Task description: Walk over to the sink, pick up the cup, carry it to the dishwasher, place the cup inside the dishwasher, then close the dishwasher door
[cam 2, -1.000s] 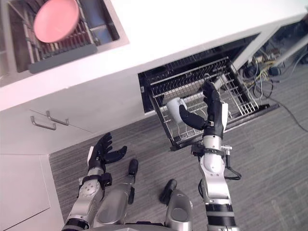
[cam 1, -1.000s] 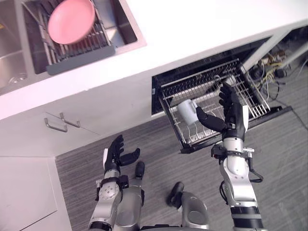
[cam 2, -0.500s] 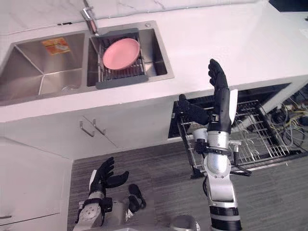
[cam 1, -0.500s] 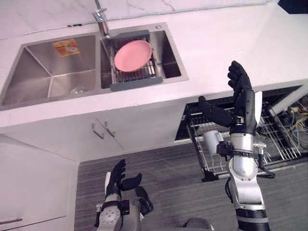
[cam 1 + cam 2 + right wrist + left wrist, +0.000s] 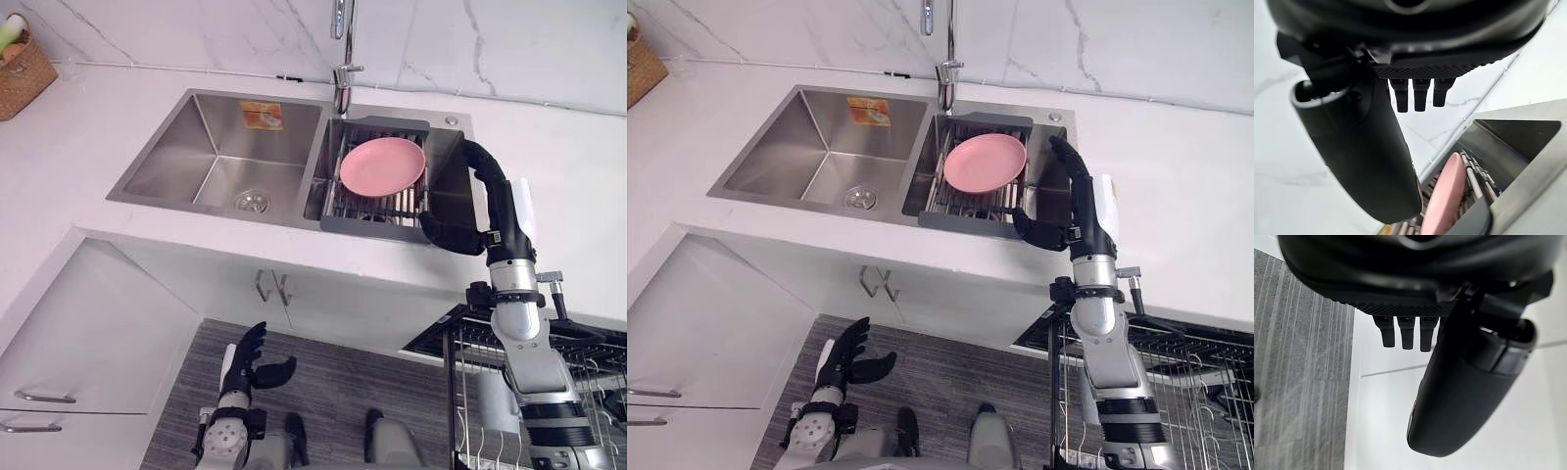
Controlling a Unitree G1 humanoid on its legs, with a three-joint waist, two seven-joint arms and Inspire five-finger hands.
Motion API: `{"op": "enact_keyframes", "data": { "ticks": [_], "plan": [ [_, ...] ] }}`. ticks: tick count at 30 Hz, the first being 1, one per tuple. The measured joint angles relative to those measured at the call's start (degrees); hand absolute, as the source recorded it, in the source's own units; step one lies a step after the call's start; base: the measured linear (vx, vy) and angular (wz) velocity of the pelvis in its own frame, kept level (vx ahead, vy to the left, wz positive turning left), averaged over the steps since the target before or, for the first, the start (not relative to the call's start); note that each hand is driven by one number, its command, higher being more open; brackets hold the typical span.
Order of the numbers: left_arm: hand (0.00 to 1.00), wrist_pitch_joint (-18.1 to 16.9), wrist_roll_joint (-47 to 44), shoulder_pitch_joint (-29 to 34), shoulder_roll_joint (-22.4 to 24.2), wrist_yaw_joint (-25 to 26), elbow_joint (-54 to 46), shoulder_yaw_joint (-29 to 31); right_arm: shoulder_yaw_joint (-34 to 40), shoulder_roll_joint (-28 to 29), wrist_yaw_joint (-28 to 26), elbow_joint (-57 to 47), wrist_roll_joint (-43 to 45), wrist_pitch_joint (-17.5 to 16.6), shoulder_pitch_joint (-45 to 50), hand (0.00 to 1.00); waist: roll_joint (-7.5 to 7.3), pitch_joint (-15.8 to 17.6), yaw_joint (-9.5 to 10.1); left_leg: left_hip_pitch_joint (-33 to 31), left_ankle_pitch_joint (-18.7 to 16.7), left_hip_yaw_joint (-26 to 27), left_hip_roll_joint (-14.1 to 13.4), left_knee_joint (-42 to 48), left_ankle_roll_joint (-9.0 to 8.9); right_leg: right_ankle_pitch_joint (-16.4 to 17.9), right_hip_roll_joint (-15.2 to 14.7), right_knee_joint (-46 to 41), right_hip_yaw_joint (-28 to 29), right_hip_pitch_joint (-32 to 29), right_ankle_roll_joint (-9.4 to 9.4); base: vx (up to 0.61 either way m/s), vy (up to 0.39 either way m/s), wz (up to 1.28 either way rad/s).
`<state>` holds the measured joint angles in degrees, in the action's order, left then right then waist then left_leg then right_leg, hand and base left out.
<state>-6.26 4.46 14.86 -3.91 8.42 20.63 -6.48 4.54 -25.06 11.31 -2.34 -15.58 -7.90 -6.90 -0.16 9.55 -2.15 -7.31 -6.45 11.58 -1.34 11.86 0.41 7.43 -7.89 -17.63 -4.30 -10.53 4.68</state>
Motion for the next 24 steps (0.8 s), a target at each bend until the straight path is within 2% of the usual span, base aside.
{"op": "enact_keyframes", "data": {
  "ticks": [2, 3, 9, 14, 16, 18, 19, 24],
  "plan": [
    [0.9, 0.0, 0.0, 0.2, 0.2, -0.1, 0.3, -0.2, 0.0, -0.3, -0.1, 0.4, -0.6, 0.0, -0.2, 0.9, -0.02, 0.0, -0.09, 1.2, 0.4, 0.1, -0.4, -1.8, -0.53, -0.5, 0.7, 1.7, -0.1, 1.1, -0.19, 0.13, -0.072, -0.07],
    [0.9, -0.1, 0.1, -0.1, -0.4, -0.1, 2.4, -2.3, -0.5, -1.8, -2.2, 2.8, -0.6, 0.1, -1.1, 0.9, -0.92, -2.2, 1.07, 5.3, 6.4, 1.0, -0.8, -11.4, -0.49, -8.1, 2.9, 14.7, 0.7, 6.5, -0.85, 0.06, -0.028, -0.03],
    [0.9, -0.1, 0.1, -0.2, -0.3, -0.1, 2.9, -2.0, -0.5, -1.8, -2.2, 2.8, -0.6, 0.1, -1.1, 0.9, -0.9, -2.2, 1.06, 5.5, 6.4, 1.6, -0.8, -11.5, -0.5, -8.1, 2.9, 14.8, 0.9, 6.5, -0.84, 0.0, 0.0, -0.01],
    [0.9, 0.0, 0.0, -1.6, -0.1, 0.1, 10.5, 0.8, -0.5, -0.4, -2.0, 4.3, -2.1, 0.7, -1.1, 0.9, -0.9, -2.6, 1.24, 6.3, 6.1, 1.5, -1.2, -11.3, -0.85, -8.1, 2.9, 15.4, -0.4, 7.9, -0.87, 0.0, -0.003, 0.03],
    [0.9, 0.2, -0.1, -1.6, 0.0, 0.2, 13.1, 2.3, -0.5, 0.3, -1.9, 5.0, -2.4, 1.0, -1.1, 0.9, -0.94, -2.9, 1.6, 6.3, 5.4, 1.6, -1.5, -10.6, -0.95, -8.0, 2.7, 15.5, -1.9, 8.5, -0.91, 0.0, -0.007, 0.05],
    [0.9, 0.4, -0.8, -1.4, 0.1, 0.4, 16.1, 4.0, -1.0, 0.4, -1.6, 6.8, -3.7, 1.5, -1.6, 0.9, -0.97, -3.2, 2.69, 6.1, 3.1, 2.5, -2.0, -8.7, -0.91, -8.0, 2.1, 15.5, -4.4, 9.5, -0.93, -0.01, 0.005, 0.1],
    [0.9, 0.7, -1.3, -1.3, 0.1, 0.5, 17.4, 4.8, -1.2, 0.3, -1.3, 7.7, -4.4, 1.6, -1.7, 0.9, -1.01, -3.5, 2.71, 5.8, 2.4, 4.7, -3.0, -7.4, -1.1, -7.8, 1.9, 15.5, -5.4, 10.0, -0.85, 0.03, 0.0, 0.29],
    [0.9, 0.9, -2.8, -1.1, -0.6, 1.4, 18.4, 5.2, -3.7, 0.2, -1.1, 11.6, -5.0, 2.2, -5.4, 0.9, -1.17, -3.6, 3.86, 4.9, 3.5, 3.0, -2.5, -6.4, -0.95, -7.7, 1.0, 15.5, -10.0, 10.6, -0.74, 0.03, 0.007, 0.29]
  ]
}}
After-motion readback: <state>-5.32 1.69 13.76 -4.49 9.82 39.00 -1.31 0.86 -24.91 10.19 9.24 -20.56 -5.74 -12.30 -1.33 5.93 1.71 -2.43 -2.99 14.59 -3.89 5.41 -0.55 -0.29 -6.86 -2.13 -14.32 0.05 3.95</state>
